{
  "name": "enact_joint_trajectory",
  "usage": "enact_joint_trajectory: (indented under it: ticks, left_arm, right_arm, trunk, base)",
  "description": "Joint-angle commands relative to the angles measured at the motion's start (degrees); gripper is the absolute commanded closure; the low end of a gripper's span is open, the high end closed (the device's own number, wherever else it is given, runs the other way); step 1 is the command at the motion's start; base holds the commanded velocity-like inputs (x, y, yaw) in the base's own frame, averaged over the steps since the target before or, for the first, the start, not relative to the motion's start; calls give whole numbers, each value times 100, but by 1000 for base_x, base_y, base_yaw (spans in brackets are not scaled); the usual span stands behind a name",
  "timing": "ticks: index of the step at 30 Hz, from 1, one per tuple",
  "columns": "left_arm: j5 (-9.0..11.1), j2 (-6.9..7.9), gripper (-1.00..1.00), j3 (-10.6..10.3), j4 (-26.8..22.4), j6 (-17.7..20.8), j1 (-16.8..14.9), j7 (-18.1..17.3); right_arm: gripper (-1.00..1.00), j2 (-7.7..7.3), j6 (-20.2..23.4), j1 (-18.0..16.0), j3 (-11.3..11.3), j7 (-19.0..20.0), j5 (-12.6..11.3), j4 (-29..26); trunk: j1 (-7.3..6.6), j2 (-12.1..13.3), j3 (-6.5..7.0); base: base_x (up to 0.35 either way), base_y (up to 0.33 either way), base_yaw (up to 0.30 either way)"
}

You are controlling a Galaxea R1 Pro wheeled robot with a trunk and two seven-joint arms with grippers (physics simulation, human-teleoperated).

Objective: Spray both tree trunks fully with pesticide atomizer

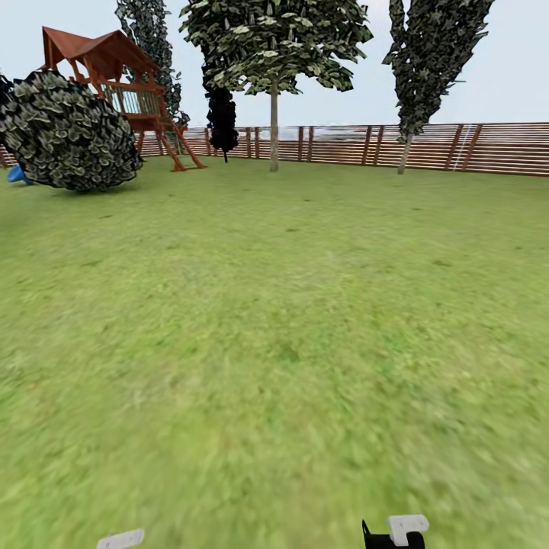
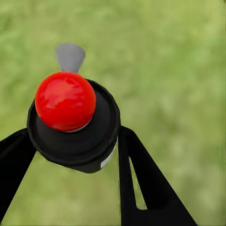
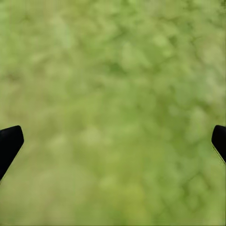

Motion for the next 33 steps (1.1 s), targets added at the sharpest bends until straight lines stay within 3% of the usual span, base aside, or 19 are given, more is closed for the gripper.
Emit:
enact_joint_trajectory:
  ticks: [1, 33]
  left_arm:
    - [-1, 3, 100, 0, 0, 0, 0, -2]
    - [-1, 5, 100, 0, 0, 0, 0, -8]
  right_arm:
    - [-100, 0, 0, 0, 0, -2, 0, 0]
    - [-100, 0, 0, 0, 0, -1, 0, 1]
  trunk:
    - [0, 0, 0]
    - [0, 0, 0]
  base:
    - [339, 0, 0]
    - [339, 0, 0]
